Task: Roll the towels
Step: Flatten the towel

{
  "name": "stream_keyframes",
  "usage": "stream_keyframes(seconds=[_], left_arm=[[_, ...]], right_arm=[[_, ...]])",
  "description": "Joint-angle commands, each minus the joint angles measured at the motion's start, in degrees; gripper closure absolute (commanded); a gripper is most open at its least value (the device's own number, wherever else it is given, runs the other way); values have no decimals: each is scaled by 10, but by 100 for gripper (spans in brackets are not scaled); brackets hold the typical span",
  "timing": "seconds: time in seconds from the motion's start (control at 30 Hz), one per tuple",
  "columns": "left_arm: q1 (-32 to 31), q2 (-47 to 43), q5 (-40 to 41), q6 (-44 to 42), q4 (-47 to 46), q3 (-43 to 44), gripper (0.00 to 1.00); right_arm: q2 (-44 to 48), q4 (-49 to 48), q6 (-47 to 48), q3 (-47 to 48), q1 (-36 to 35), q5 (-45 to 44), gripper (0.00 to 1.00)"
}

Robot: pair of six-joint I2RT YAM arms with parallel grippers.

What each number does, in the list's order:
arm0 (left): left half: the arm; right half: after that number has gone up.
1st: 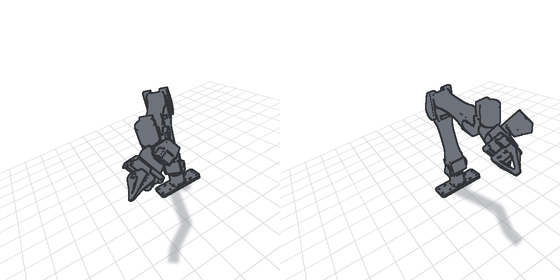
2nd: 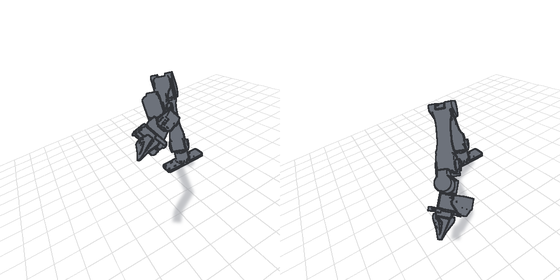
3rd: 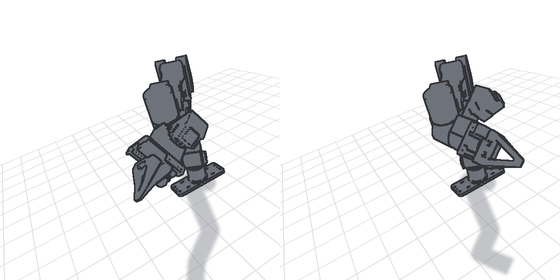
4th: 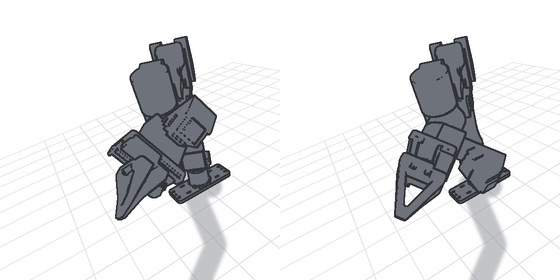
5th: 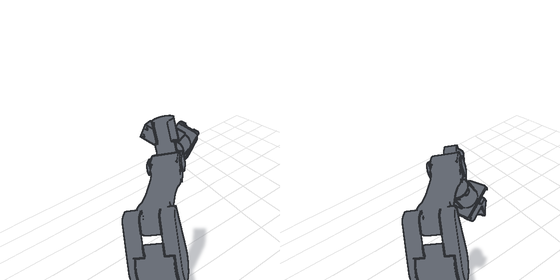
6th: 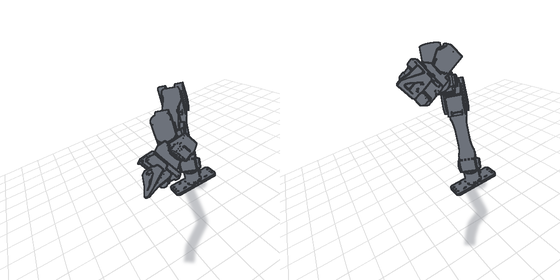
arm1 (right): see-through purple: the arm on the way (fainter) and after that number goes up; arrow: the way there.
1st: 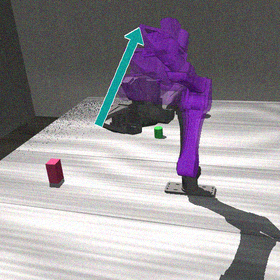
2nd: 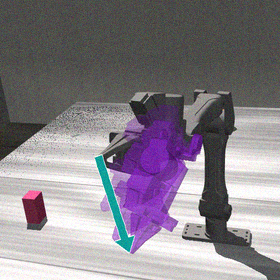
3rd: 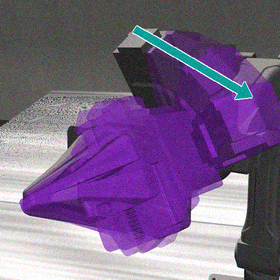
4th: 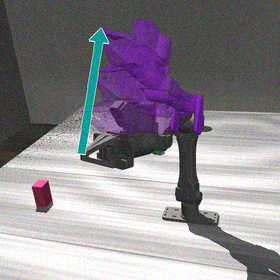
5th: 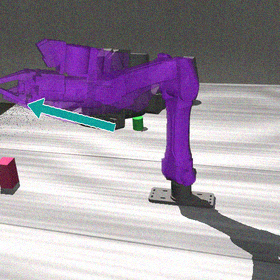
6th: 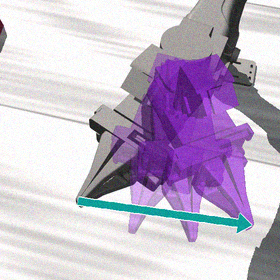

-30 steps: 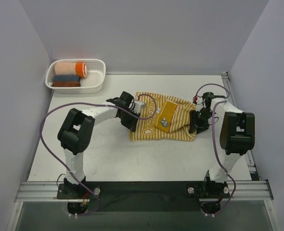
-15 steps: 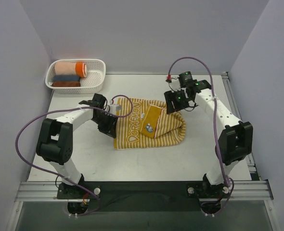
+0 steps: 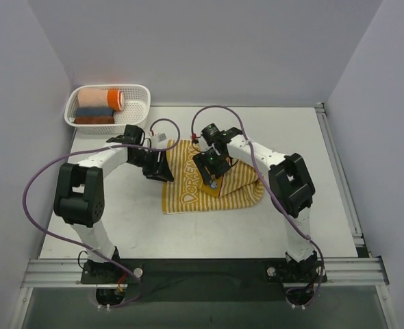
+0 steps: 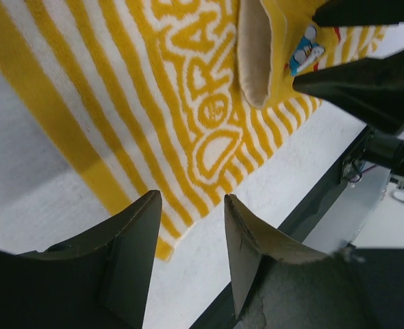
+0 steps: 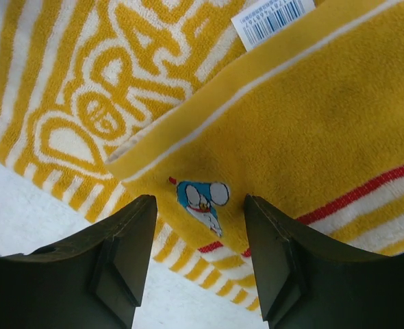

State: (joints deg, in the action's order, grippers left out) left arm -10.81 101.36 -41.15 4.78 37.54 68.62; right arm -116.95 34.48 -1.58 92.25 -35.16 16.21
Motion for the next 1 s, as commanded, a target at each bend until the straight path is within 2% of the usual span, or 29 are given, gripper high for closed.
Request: stream_keyframes(seconds=[0.0,0.1,0.13,0.17,0.27,0.5,0.73,0.77,0.97], left_arm=[[-4,42,-23,70,-69,30,48],[-11,66,7,75,-84,41,51],[-14,76,27,74,-84,45,53],[-16,81,43,74,-84,45,54],[-16,110,84,76,-73,52,61],[-11,121,168,65,-48,47,74],[20,109,204,46,-25,31,78],[31,108,207,43,-23,27,78],[82,89,225,22,-21,-15,79]], right_arm=[[-15,4,-14,36,-10,-41,47],[-34,4,-12,45,-14,-60,54],[-36,4,-12,48,-14,-62,60],[-39,5,-13,50,-13,-64,81],[-22,11,-11,46,-11,-67,100],[98,22,-7,-3,61,-43,100],[212,27,27,-91,214,-56,100],[224,25,37,-101,254,-67,100],[232,18,62,-168,407,-93,100]])
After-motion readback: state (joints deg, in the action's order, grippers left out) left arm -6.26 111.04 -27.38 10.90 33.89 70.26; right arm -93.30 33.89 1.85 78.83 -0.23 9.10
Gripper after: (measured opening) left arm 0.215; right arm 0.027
